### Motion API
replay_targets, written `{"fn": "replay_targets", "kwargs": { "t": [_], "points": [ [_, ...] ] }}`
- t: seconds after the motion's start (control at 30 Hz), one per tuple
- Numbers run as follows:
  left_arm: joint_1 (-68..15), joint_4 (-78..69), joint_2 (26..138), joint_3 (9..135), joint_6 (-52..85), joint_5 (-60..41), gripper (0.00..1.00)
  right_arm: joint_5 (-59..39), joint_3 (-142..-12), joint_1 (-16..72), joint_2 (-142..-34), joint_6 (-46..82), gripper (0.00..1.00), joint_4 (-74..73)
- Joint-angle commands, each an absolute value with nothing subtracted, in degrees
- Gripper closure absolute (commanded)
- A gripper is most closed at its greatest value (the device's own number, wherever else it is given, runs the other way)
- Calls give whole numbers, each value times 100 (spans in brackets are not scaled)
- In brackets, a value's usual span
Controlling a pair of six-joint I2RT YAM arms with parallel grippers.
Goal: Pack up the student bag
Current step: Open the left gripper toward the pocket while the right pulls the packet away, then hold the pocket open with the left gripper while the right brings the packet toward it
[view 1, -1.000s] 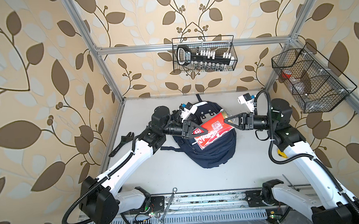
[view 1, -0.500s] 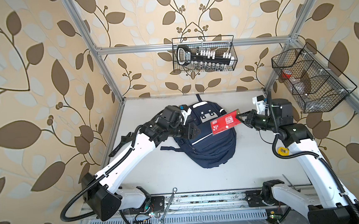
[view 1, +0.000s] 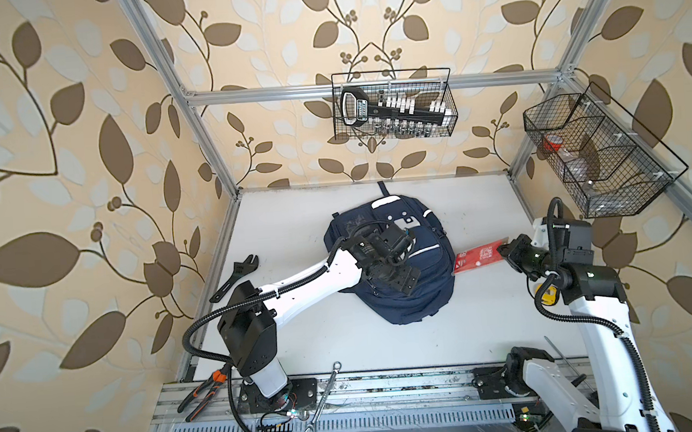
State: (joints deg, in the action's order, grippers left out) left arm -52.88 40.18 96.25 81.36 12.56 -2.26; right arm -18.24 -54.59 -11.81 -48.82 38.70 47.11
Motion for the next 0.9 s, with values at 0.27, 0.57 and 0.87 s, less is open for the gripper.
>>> {"fn": "replay_targets", "kwargs": {
  "t": [0.27, 0.57, 0.87],
  "points": [
    [-5518, 4161, 10503, 8743, 988, 1164, 19, -2461, -5379, -1213, -4718, 3650, 100, 4746],
    [-5513, 4073, 10589, 8886, 1111, 2219, 77, -3040, -5076, -1204, -4533, 3815, 100, 4577],
    [-5406, 4284, 10210, 9369, 1382, 1810, 100, -3654, -4570, -758, -4274, 4558, 100, 3713]
  ]
}}
